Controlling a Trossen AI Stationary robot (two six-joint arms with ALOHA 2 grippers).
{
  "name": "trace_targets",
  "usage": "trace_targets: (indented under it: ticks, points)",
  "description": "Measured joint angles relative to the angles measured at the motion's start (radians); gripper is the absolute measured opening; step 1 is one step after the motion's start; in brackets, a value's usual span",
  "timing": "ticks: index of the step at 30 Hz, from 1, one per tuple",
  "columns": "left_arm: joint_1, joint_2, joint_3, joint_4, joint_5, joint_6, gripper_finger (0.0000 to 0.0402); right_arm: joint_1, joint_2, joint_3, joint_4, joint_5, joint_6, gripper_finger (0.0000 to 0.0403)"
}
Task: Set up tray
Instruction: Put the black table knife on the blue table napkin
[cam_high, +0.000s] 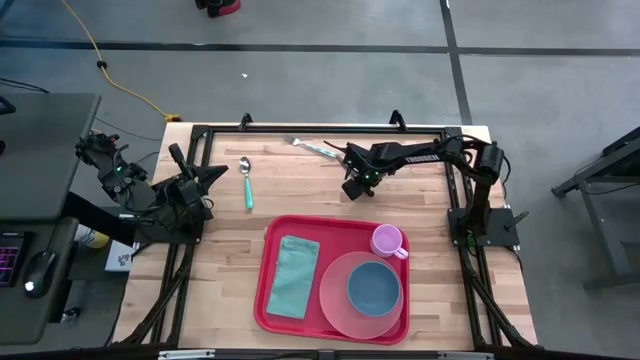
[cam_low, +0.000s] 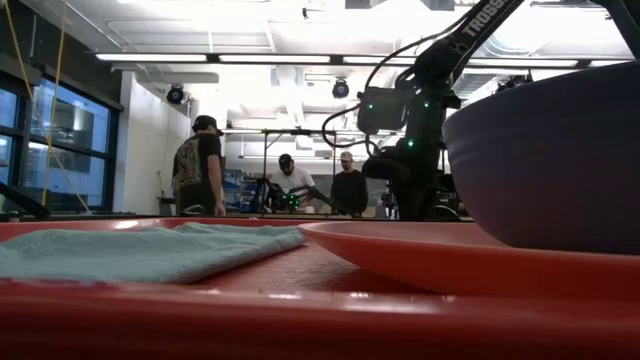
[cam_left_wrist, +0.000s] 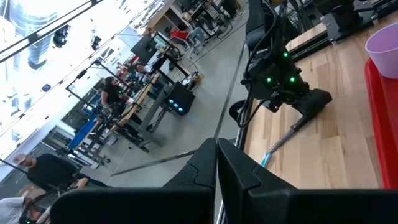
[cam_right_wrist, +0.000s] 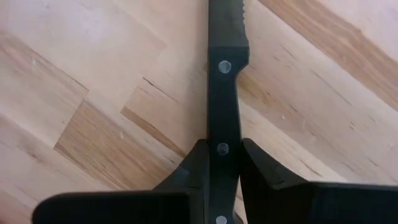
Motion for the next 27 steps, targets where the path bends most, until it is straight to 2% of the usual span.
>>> trace_targets:
  ticks: [5, 19, 27]
  points:
    - [0.000, 0.000, 0.000, 0.000, 0.000, 0.000, 0.0047, 0.001, -0.010, 0.001, -0.044, 0.010, 0.004, 0.0038]
    - [0.000, 0.000, 0.000, 0.000, 0.000, 0.000, 0.0047, 0.014, -0.179, -0.005, -0.257, 0.070, 0.011, 0.0038]
    - [0.000, 0.000, 0.000, 0.000, 0.000, 0.000, 0.0047, 0.048, -0.271, -0.004, -0.250, 0.059, 0.032, 0.0038]
